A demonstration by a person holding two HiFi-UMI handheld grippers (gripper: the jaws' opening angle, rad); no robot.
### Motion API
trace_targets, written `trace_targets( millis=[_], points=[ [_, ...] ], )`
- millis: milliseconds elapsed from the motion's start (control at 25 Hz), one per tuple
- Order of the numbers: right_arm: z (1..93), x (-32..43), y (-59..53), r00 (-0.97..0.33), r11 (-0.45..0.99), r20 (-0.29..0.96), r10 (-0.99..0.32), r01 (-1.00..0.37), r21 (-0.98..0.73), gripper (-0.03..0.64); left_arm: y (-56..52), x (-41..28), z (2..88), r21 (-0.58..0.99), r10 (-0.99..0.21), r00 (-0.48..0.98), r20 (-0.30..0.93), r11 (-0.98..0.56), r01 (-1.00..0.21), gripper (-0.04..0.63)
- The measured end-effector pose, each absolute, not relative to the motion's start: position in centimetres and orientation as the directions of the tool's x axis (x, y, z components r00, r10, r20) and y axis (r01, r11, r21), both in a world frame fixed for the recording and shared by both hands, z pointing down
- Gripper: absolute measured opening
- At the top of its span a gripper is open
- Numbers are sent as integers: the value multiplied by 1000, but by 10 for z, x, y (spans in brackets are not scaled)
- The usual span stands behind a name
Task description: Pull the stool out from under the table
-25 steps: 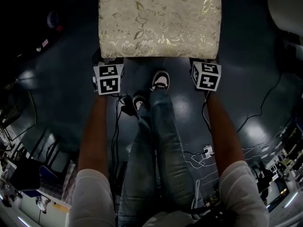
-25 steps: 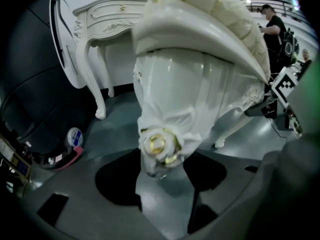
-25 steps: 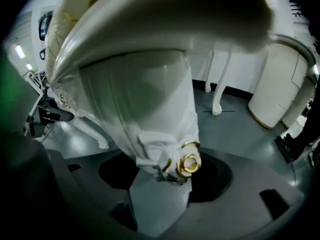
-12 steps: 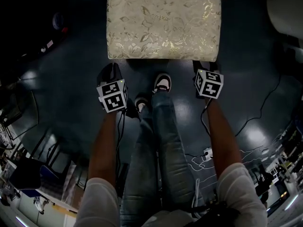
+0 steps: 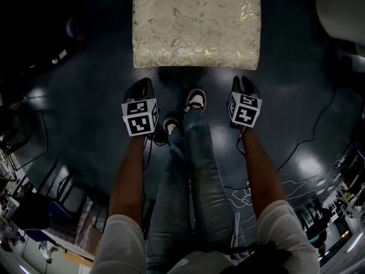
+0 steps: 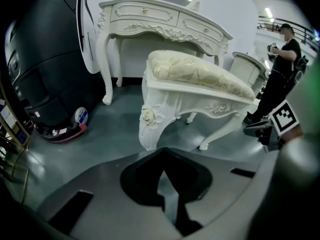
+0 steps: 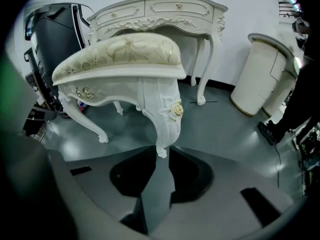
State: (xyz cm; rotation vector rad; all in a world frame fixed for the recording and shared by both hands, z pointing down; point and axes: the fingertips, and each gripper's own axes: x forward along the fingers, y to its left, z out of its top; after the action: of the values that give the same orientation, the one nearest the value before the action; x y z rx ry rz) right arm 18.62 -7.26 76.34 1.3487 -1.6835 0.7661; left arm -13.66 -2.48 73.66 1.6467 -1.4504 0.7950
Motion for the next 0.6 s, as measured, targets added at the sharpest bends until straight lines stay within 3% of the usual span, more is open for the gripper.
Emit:
trace_targets(
  millis=[80,160,600],
  points=[
    [748,188,-72,-49,214,874,-484,-975,64,27,-24,-137,723,140,-503,145,852,-48,-989,9],
    [730,189,-76,-26,198,860,-509,-976,88,6,-27,-138,706,134,-518,139,844,-47,-990,9],
    [620,184,-67,-49,47,849,-526,-999,-28,0,-27,-139,583,159,-582,115,805,25,-987,9]
  ],
)
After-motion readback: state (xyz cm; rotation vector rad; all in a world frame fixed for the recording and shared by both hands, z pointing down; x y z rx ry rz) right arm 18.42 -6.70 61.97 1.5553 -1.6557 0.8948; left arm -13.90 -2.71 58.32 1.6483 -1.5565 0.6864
